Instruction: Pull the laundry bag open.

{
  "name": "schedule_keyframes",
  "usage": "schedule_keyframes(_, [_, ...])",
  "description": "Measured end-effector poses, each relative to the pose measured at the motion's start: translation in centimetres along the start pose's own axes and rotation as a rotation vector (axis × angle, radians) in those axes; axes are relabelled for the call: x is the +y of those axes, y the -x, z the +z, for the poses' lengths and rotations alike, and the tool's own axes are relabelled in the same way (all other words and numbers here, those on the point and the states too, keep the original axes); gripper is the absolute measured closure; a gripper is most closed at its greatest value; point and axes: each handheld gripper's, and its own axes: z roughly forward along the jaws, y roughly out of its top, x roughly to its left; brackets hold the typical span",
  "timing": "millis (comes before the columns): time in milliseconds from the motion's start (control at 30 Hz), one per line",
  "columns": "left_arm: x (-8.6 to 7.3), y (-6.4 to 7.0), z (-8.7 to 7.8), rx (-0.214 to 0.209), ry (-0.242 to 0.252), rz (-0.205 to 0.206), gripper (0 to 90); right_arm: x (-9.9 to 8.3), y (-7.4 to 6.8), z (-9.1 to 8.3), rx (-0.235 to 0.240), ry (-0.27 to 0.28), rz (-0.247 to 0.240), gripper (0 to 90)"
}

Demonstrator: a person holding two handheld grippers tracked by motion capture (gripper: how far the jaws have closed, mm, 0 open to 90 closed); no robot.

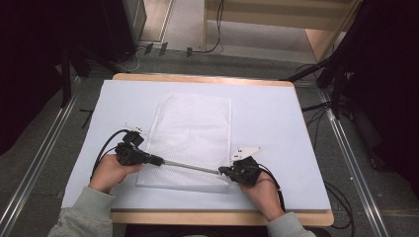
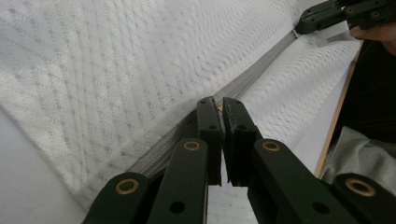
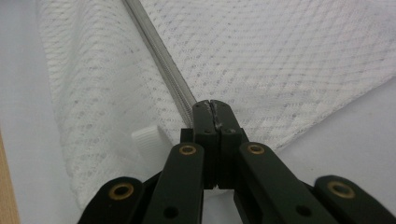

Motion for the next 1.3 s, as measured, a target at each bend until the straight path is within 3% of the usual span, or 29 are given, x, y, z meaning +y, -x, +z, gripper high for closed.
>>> schedule_keyframes(500, [-0.2, -0.5, -0.5, 0.008, -0.008, -0.017, 88.3, -0.1, 0.2, 0.0, 0.014, 0.014, -0.012, 90.0])
schedule_keyframes(700, [-0.6, -1.1, -1.5, 0.019, 0.01, -0.048, 88.3, -0.1, 0.2, 0.0, 0.013, 0.014, -0.011, 90.0])
schedule_keyframes(1000, [-1.1, -1.8, -2.5, 0.021, 0.018, -0.061, 88.3, -0.2, 0.2, 0.0, 0.015, 0.013, -0.008, 90.0])
schedule_keyframes(1033, [-1.2, -1.8, -2.7, 0.042, 0.022, -0.063, 88.4, -0.2, 0.2, 0.0, 0.014, 0.013, -0.008, 90.0])
schedule_keyframes(1067, [-1.4, -2.0, -2.8, 0.024, 0.02, -0.068, 88.4, -0.2, 0.2, 0.0, 0.015, 0.013, -0.008, 90.0])
schedule_keyframes(1100, [-1.5, -2.1, -3.0, 0.041, 0.024, -0.066, 88.4, -0.2, 0.2, 0.0, 0.015, 0.013, -0.007, 90.0])
schedule_keyframes(1300, [-2.8, -3.3, -4.5, 0.065, 0.049, -0.121, 88.4, -0.1, 0.3, 0.0, 0.021, 0.01, -0.008, 90.0])
